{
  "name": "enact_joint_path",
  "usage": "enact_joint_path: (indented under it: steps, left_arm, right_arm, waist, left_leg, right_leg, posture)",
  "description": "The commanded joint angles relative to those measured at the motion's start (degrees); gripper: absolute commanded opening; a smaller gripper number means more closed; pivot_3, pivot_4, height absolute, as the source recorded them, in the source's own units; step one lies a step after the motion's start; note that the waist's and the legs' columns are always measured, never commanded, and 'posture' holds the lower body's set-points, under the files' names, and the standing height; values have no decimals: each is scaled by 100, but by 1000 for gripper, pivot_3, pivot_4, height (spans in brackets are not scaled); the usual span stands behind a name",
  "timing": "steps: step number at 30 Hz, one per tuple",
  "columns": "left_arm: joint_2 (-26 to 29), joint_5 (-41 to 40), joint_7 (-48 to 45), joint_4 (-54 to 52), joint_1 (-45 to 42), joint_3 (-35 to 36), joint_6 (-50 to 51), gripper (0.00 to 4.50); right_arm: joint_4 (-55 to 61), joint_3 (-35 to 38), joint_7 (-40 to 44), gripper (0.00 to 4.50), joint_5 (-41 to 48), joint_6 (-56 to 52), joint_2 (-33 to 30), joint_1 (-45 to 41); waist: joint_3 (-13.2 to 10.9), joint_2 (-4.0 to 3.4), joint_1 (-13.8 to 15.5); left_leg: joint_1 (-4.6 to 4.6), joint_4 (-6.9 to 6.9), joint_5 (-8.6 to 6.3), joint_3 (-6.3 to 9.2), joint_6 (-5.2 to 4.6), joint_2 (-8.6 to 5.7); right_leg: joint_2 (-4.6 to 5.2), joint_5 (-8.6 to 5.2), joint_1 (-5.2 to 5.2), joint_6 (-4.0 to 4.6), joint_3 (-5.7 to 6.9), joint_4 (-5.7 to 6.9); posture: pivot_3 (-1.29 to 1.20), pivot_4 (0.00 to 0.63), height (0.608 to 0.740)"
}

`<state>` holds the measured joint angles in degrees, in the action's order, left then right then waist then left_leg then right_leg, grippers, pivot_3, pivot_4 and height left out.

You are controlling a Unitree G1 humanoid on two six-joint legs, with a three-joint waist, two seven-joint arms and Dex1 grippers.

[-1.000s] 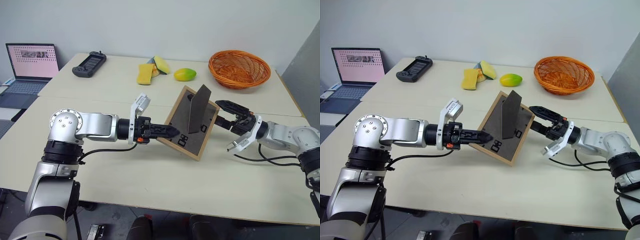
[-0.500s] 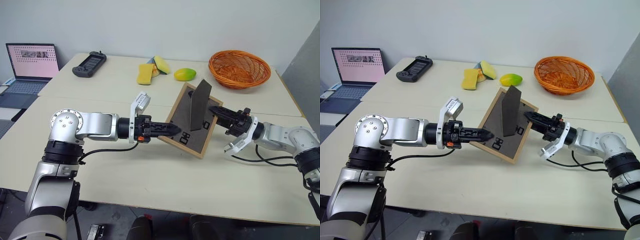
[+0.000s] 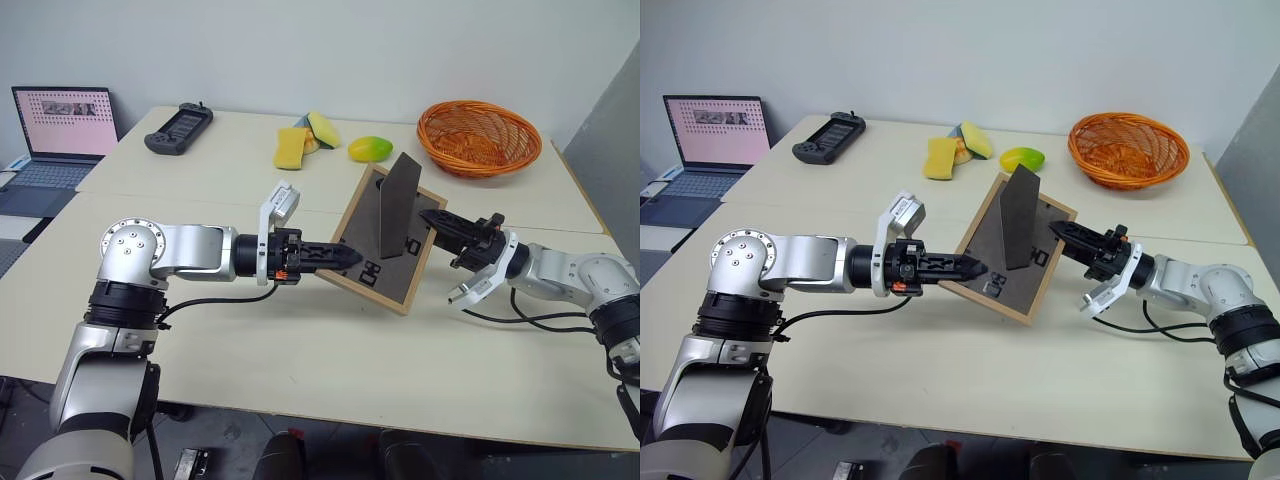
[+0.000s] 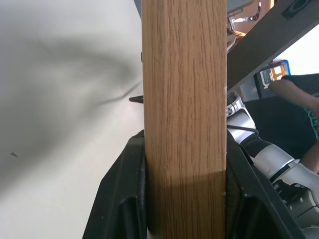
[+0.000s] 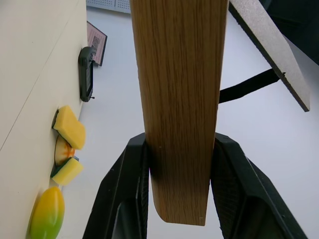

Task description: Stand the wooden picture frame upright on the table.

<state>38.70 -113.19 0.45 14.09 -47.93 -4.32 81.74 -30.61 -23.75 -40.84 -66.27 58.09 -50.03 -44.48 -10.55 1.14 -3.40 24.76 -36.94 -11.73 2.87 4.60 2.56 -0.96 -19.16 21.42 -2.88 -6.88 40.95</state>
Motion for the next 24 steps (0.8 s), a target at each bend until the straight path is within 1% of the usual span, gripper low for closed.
enact_joint_path:
  steps: [1, 2, 3, 8, 13, 16, 20, 22, 24]
  left_arm:
    - [21, 19, 15, -134, -141, 37, -82, 1645]
    - [20, 19, 18, -132, -140, 38, -83, 1988]
    - [18, 19, 21, -131, -138, 45, -89, 2035]
    - [55, 19, 1, -127, -186, 51, -104, 3050]
    - [93, 19, 9, -123, -242, 54, -178, 3050]
    - [193, 292, -247, -323, -248, 183, -158, 3050]
    - [435, 1248, -1253, -868, -234, 602, -291, 3050]
    - [670, 2187, -2109, -1451, -98, 716, -765, 3050]
    - [891, 2918, -2886, -1978, 138, 843, -1270, 3050]
  right_arm:
    - [221, 44, -9, 1345, 103, 24, -47, -112]
    - [210, 41, -6, 1345, 104, 25, -46, -115]
    - [218, 43, -6, 1345, 103, 25, -51, -110]
    - [208, 28, 25, 1345, 106, 20, -51, -119]
    - [184, 7, 27, 1345, 96, 28, -46, -143]
    - [187, 10, 42, 1345, 107, 26, -49, -132]
    - [152, 26, 88, 1345, 173, 59, -68, -105]
    - [42, 36, 185, 1345, 324, 158, -70, -105]
    - [-106, 50, 331, 1345, 546, 292, -60, -112]
  waist:
    - [0, 0, 0]
    - [0, 0, 0]
    - [0, 0, 0]
    - [0, 0, 0]
    - [0, 0, 1]
    - [0, 0, -2]
    - [0, 0, -3]
    - [0, 0, -8]
    - [0, 0, -14]
  left_leg:
    - [0, 0, 0, 0, 0, 0]
    - [0, 0, 0, 0, 0, 0]
    - [0, 0, 0, 0, 0, 0]
    - [0, 0, 0, 0, 0, 0]
    - [0, 0, 0, 0, 0, 0]
    - [0, 0, 0, 0, 0, 0]
    - [0, 0, 0, -1, 0, -1]
    - [0, 1, 0, 0, 0, 0]
    - [0, 4, 1, -1, 1, 1]
  right_leg:
    - [0, 0, 0, 0, 0, 0]
    - [0, 0, 0, 0, 0, 0]
    - [0, 0, 0, 0, 0, 0]
    - [0, 0, 0, 0, 1, 0]
    - [0, 0, 0, 0, 1, 0]
    - [0, 0, 0, 0, 0, 0]
    - [0, 0, 0, 0, 0, 1]
    - [0, 0, 0, 0, 1, 0]
    - [0, 0, 0, 0, 2, -1]
  posture:
    - [0, 150, 740]
    - [0, 150, 740]
    - [0, 150, 740]
    - [0, 150, 740]
    - [0, 150, 740]
    - [0, 150, 740]
    - [0, 150, 740]
    - [0, 150, 740]
    - [0, 150, 740]
